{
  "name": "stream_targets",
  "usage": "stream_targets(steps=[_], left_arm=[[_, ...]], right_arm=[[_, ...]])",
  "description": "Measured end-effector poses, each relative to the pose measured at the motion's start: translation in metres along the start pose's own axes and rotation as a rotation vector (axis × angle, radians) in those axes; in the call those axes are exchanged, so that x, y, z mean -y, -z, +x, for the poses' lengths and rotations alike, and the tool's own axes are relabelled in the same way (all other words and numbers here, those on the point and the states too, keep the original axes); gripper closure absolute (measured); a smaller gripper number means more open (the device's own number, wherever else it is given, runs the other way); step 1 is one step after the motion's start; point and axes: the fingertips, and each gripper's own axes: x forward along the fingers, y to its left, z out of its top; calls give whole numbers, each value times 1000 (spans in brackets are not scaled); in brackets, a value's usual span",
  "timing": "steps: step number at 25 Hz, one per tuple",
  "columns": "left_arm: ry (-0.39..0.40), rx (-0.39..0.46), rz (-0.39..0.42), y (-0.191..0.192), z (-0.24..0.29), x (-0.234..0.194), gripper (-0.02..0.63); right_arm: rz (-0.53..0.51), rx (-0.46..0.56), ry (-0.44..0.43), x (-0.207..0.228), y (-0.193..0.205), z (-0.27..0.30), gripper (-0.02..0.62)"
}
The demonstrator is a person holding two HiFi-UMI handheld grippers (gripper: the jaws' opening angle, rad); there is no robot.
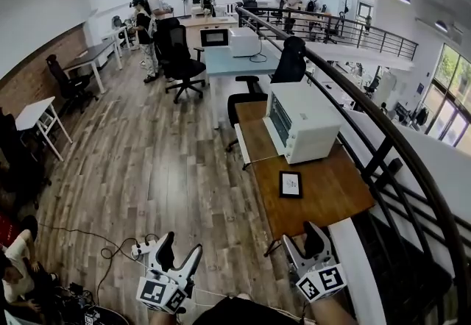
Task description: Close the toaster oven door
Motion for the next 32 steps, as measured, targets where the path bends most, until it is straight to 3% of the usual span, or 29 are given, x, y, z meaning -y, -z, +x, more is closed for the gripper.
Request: stream_targets(steps=[7, 13, 25, 32], left_arm=[[-5, -46, 41, 6, 53, 3, 288], [31, -68, 86, 16, 92, -9, 290], [124, -53, 114, 12, 193, -91, 298], [204, -73, 218, 8, 254, -137, 308]], right_arm=[[22, -23, -2, 35, 8, 27, 358], [30, -24, 13, 53, 17, 57, 359], [8, -22, 95, 67, 39, 179, 376], [-12, -19, 157, 72, 37, 244, 382]])
